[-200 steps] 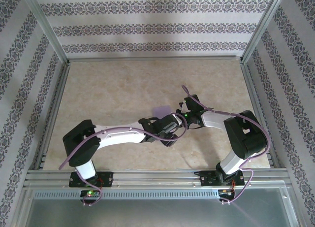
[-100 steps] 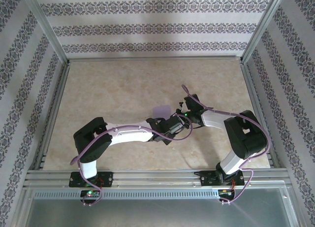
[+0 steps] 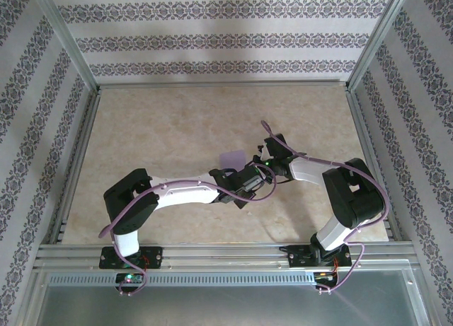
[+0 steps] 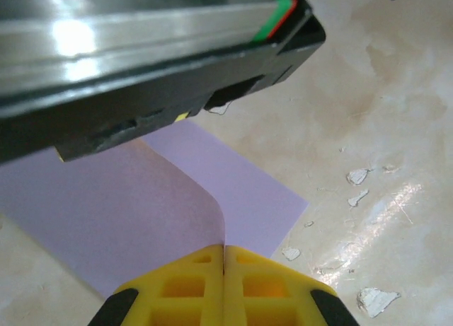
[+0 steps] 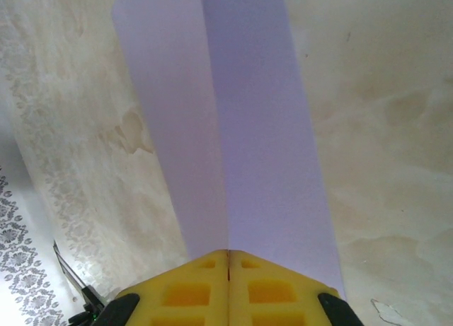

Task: Fold a paper plane with a square sheet of paper (fold left side to right side)
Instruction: Fold the triangle a second time at the center of the table.

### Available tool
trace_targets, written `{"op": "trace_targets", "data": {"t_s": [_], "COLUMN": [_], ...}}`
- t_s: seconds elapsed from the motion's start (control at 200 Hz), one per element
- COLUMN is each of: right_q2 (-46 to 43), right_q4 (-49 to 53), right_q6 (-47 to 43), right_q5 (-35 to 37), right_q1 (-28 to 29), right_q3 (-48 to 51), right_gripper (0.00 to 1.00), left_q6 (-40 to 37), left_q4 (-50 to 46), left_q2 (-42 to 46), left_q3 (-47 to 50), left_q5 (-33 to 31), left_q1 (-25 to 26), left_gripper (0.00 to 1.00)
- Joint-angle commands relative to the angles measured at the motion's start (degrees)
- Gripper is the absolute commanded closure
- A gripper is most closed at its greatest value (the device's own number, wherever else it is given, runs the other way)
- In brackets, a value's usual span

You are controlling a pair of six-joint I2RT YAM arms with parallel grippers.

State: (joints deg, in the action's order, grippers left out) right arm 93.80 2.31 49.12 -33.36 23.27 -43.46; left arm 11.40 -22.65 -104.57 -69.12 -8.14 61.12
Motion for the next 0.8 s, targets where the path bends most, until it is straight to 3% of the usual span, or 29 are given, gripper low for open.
{"op": "trace_targets", "data": {"t_s": [0.0, 0.19, 0.325, 0.54, 0.705, 0.795], "right_q2": [-2.26, -10.57, -15.68, -20.52, -22.01, -20.78], "right_q4": [0.59, 3.69, 4.78, 5.19, 2.19, 1.28], "right_q6": [-1.67, -6.05, -8.48, -10.37, -5.74, -3.88], "right_q5": [2.34, 5.49, 3.58, -0.79, 0.16, 1.96], "right_q1": [-1.44, -5.10, -8.95, -8.85, -3.47, 0.44], "right_q3": [-1.04, 1.42, 5.26, 11.04, 15.47, 16.22], "right_gripper": [0.85, 0.65, 0.64, 0.86, 1.00, 1.00], "left_q6": [2.14, 5.47, 8.29, 12.05, 12.75, 13.08], "left_q4": [-0.25, 3.50, 6.88, 11.52, 12.29, 12.32], "left_q2": [2.40, 4.93, 6.53, 7.27, 7.19, 6.92], "left_q3": [0.60, 3.18, 5.63, 8.78, 9.78, 10.18], "left_q5": [2.34, 8.95, 15.92, 24.49, 26.01, 26.49], "left_q1": [0.08, -3.13, -6.33, -10.30, -11.62, -12.20], "left_gripper": [1.00, 1.00, 1.00, 1.00, 1.00, 1.00]}}
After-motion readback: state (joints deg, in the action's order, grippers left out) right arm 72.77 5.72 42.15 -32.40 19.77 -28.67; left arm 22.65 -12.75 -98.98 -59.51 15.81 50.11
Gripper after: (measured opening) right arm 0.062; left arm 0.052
